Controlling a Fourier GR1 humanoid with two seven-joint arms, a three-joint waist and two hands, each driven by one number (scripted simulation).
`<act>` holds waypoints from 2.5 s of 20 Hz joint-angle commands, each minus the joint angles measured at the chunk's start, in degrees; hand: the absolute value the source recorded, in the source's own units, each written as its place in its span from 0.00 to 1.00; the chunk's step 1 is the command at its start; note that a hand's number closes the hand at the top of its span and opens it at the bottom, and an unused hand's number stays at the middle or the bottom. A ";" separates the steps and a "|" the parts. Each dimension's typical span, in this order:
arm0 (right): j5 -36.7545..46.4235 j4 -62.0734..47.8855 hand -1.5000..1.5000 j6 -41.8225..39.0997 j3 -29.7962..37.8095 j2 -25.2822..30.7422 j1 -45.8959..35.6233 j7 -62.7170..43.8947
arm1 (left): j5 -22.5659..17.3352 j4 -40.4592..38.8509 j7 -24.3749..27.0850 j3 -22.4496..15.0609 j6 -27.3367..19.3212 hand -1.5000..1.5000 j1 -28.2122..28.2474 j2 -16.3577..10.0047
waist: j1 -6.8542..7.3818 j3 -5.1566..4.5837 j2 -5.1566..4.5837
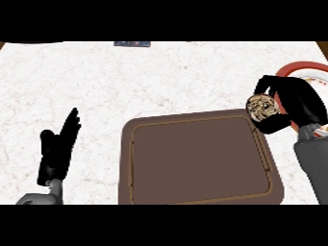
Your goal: Pick the cupcake from the tray and place it in the plate
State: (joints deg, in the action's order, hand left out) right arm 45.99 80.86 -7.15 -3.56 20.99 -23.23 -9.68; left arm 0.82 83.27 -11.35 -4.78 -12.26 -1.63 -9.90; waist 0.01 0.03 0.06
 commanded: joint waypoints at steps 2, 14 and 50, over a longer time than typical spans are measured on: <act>1.14 4.59 1.00 9.62 6.21 0.03 -0.40 -0.97 | 0.69 -0.16 -1.22 -0.27 -1.04 0.50 -0.69 1.08 | -0.43 -0.01 0.01; -1.93 -0.09 1.00 6.73 19.10 7.18 -2.93 -4.04 | 2.22 2.32 -3.07 -0.03 0.27 0.50 -0.46 1.09 | 0.19 -0.02 -0.09; -19.72 -59.24 0.00 -5.00 38.65 18.73 -20.20 37.66 | 1.93 1.94 -2.45 2.56 3.08 0.50 -1.00 1.37 | 0.75 0.21 -0.28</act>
State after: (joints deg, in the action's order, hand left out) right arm 33.83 22.88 -10.31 28.02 39.76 -42.25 24.43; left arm 3.13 84.23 -13.59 -2.86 -9.91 -2.91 -7.45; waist 0.82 0.18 -0.31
